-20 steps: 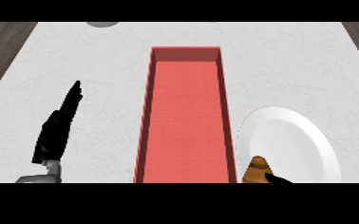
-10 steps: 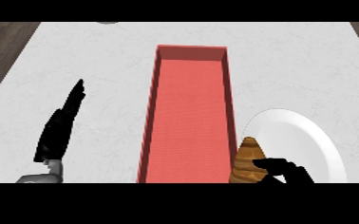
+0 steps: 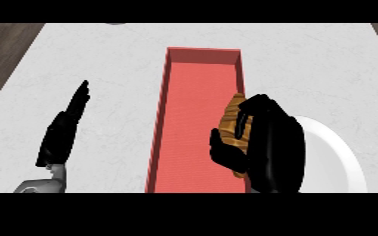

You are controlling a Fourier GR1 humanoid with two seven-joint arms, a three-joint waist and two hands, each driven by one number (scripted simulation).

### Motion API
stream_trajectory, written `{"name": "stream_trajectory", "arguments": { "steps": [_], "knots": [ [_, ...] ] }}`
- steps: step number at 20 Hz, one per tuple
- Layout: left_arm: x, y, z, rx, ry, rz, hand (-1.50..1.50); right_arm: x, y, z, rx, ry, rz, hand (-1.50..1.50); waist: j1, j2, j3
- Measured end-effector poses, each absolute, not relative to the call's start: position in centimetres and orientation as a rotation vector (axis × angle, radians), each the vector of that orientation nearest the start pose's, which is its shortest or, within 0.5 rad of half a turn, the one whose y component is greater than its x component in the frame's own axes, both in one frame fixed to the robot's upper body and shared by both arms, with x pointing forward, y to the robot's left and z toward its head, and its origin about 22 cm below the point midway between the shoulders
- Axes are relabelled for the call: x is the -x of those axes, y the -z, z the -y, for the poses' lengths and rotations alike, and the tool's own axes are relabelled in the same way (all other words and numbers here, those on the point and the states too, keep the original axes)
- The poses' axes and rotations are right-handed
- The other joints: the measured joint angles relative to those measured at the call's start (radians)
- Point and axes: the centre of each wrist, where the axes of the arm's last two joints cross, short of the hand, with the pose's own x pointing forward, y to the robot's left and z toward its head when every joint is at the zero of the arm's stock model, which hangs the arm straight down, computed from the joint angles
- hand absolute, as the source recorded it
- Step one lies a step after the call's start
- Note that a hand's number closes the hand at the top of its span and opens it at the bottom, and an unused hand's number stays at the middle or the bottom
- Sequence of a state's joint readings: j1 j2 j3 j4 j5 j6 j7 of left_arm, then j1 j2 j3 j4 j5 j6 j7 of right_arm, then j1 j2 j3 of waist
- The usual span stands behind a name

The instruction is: Pick the croissant from the plate and place it in the cardboard box

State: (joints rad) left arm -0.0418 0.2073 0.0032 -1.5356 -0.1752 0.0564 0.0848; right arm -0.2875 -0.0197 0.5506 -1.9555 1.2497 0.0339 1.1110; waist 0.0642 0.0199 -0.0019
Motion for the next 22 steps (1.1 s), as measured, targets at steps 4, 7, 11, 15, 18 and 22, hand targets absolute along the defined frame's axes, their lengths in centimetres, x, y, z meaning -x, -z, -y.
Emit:
{"name": "stream_trajectory", "arguments": {
  "steps": [4,7,11,15,18,22],
  "knots": [
    [-25.2,-1.2,-27.0,-0.345,0.250,1.474,0.00,-25.8,-13.7,8.2,1.061,-0.498,1.274,-1.50,0.000,-0.003,0.001],
    [-25.1,-1.2,-27.2,-0.343,0.243,1.474,0.00,-28.6,-12.8,7.6,1.042,-0.495,1.242,-1.50,-0.004,-0.005,0.002],
    [-24.9,-1.2,-27.6,-0.356,0.238,1.470,0.00,-31.3,-12.3,7.1,1.008,-0.426,1.279,-1.50,-0.014,-0.008,0.002],
    [-24.6,-0.8,-27.7,-0.359,0.232,1.463,0.00,-32.3,-13.0,7.6,0.997,-0.254,1.393,-1.50,-0.027,-0.013,0.002],
    [-24.4,-0.6,-27.4,-0.361,0.226,1.459,0.00,-32.7,-13.3,8.4,0.985,-0.091,1.468,-1.50,-0.035,-0.015,0.003],
    [-24.2,-0.4,-27.7,-0.371,0.215,1.449,0.00,-32.2,-14.4,9.2,0.926,0.102,1.551,-1.50,-0.048,-0.019,0.003]
  ]
}}
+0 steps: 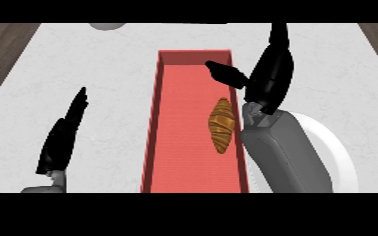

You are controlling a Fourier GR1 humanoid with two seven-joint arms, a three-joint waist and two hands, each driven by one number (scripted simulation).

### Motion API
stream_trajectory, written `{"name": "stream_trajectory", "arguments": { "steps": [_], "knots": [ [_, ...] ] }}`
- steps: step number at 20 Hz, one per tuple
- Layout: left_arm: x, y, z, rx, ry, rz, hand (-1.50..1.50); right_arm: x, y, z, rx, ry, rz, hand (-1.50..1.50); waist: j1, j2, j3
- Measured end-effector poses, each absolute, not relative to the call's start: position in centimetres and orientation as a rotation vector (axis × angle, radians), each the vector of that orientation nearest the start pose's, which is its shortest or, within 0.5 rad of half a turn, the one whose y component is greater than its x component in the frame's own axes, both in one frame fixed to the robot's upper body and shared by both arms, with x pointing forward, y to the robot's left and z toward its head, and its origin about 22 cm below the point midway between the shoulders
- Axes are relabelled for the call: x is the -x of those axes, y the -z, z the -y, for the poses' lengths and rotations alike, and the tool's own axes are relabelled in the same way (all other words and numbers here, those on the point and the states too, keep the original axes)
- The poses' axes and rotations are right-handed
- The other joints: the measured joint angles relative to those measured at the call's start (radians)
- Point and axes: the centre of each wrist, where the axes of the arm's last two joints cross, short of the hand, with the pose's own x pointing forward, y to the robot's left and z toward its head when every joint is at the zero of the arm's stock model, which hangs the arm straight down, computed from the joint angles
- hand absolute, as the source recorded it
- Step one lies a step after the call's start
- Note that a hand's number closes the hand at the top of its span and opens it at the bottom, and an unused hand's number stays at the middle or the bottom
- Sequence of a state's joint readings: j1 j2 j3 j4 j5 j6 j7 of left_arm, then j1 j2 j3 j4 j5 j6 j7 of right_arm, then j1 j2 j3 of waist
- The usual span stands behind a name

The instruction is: Pick the croissant from the plate and place it in the cardboard box

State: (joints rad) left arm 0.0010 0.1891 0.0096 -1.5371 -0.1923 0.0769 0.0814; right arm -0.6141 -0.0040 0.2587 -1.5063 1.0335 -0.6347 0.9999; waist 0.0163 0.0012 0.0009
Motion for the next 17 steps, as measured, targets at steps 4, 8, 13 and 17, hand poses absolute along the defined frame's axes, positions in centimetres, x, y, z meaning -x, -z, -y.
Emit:
{"name": "stream_trajectory", "arguments": {
  "steps": [4,8,13,17],
  "knots": [
    [-24.3,-0.7,-28.5,-0.388,0.198,1.443,0.00,-30.8,-15.1,11.0,0.916,0.269,1.584,-1.50,-0.018,-0.005,-0.001],
    [-23.8,-0.4,-28.8,-0.391,0.185,1.436,0.00,-27.8,-14.8,14.4,0.958,0.414,1.566,-1.50,-0.035,-0.008,-0.001],
    [-23.2,-0.5,-29.4,-0.402,0.178,1.435,0.00,-22.0,-15.4,19.2,0.970,0.552,1.566,-1.50,-0.044,-0.010,0.000],
    [-23.4,-0.6,-30.0,-0.404,0.170,1.436,0.00,-17.0,-15.7,22.5,0.997,0.560,1.564,-1.50,-0.046,-0.009,0.000]
  ]
}}
